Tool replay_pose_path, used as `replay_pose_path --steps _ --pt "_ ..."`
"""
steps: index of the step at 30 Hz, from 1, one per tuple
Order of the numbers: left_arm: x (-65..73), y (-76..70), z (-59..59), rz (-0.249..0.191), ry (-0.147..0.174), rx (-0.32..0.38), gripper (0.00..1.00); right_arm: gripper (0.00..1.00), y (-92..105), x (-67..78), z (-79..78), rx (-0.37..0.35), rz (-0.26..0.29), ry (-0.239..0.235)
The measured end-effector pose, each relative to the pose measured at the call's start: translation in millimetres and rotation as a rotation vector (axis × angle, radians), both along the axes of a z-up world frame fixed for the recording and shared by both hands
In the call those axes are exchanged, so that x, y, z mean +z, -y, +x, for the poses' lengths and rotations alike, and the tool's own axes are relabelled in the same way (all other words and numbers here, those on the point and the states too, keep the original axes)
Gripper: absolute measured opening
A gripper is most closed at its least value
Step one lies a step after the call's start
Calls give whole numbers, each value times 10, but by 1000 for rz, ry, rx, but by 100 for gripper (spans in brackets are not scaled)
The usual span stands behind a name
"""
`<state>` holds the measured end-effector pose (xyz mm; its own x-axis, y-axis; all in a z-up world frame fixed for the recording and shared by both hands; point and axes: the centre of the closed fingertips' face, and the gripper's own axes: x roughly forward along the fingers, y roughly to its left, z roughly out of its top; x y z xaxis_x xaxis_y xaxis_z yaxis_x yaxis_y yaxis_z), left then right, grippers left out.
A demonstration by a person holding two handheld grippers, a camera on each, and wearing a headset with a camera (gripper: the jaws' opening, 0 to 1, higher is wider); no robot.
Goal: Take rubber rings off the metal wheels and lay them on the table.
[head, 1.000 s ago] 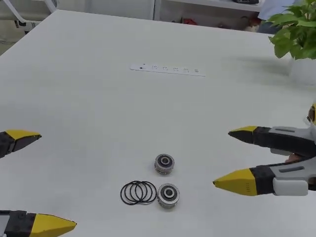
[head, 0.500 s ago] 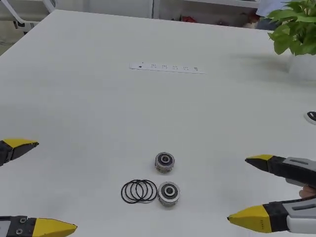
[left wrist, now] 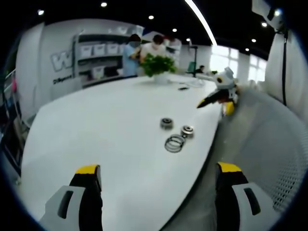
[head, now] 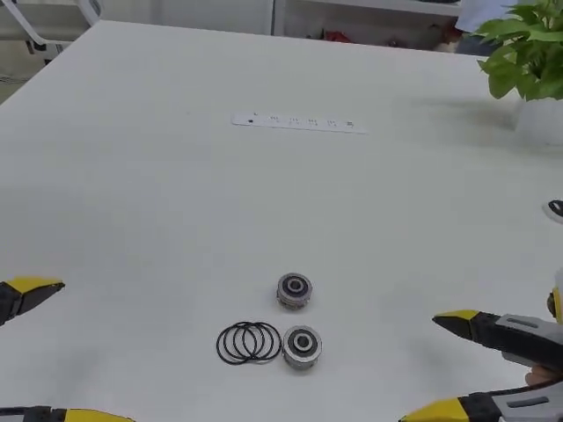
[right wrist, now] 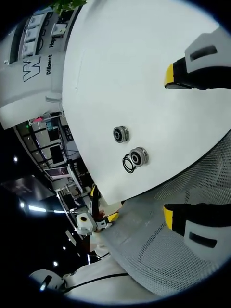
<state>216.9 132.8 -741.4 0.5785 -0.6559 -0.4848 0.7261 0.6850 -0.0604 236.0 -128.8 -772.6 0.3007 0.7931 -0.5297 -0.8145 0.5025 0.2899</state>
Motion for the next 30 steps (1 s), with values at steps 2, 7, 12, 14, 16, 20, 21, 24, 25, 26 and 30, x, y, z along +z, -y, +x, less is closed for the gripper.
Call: replay_pose_path --steps 2,7,12,14,16,20,21,24,25,26,30 --pt "-14 0 -2 0 -3 -1 100 96 6 -32 -18 0 -8 -8" --pt "-46 -2 7 1 -8 -3 100 96 12 -95 -64 6 -21 -22" --pt "-58 17 -1 -3 -9 -7 100 95 26 -136 -88 9 -26 -31" --pt "-62 25 -3 -4 -11 -8 100 95 32 -142 -87 7 -26 -33" --pt "-63 29 -3 -5 -11 -8 100 95 36 -133 -86 5 -25 -32" --pt "-64 33 -9 -8 -11 -5 100 95 35 -144 -95 9 -32 -35" --pt "-64 34 -9 -9 -10 -5 100 95 32 -148 -100 11 -33 -36" --pt "-77 34 -18 -6 -13 -3 100 95 23 -150 -105 13 -35 -37" --pt "-85 31 -20 -3 -17 -1 100 95 22 -150 -106 12 -35 -37" --pt "-96 30 -23 4 -22 1 100 95 23 -151 -107 13 -36 -37" --pt "-103 30 -28 19 -20 -5 99 94 19 -150 -111 12 -35 -37"
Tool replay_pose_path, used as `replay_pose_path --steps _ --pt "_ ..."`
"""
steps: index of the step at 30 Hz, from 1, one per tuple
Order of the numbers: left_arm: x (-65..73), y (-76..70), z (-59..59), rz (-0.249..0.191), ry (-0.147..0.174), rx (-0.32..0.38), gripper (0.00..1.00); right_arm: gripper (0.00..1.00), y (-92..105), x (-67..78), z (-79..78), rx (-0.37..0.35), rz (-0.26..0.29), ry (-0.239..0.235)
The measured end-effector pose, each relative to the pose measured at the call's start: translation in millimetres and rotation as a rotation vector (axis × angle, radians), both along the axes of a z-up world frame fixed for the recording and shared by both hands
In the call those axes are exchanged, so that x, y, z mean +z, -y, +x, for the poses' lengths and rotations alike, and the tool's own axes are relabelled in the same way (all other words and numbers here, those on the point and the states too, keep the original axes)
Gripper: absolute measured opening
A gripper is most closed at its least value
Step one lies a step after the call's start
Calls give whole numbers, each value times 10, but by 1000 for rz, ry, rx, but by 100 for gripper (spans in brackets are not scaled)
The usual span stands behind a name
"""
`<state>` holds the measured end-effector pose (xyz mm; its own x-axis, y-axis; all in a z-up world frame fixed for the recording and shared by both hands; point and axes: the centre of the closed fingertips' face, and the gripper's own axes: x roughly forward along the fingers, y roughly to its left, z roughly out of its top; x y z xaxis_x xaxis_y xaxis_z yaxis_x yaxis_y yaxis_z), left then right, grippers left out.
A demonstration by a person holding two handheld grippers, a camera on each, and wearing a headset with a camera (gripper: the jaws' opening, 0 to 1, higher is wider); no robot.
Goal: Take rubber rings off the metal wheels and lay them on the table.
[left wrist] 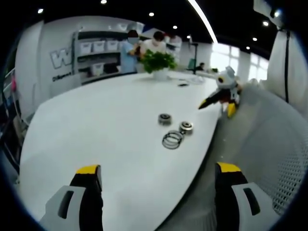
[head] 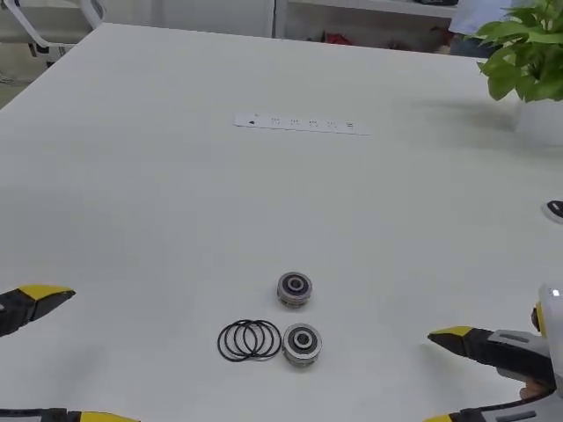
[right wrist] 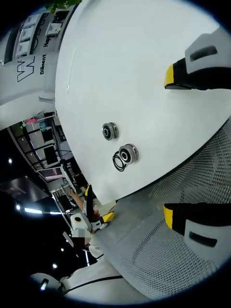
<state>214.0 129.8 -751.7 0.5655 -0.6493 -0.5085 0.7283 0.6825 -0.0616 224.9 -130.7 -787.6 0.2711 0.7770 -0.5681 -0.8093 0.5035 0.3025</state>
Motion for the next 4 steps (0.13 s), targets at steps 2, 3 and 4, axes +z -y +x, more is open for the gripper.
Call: replay_pose_path --steps 2,3,4 --pt "-6 -3 -1 3 -2 2 99 94 -5 -2 -3 0 1 -3" --pt "-10 -6 -2 3 -5 4 99 94 -7 -3 -5 0 2 -4" --pt "-11 -9 -2 3 -5 5 99 94 -10 -6 -6 -1 2 -5"
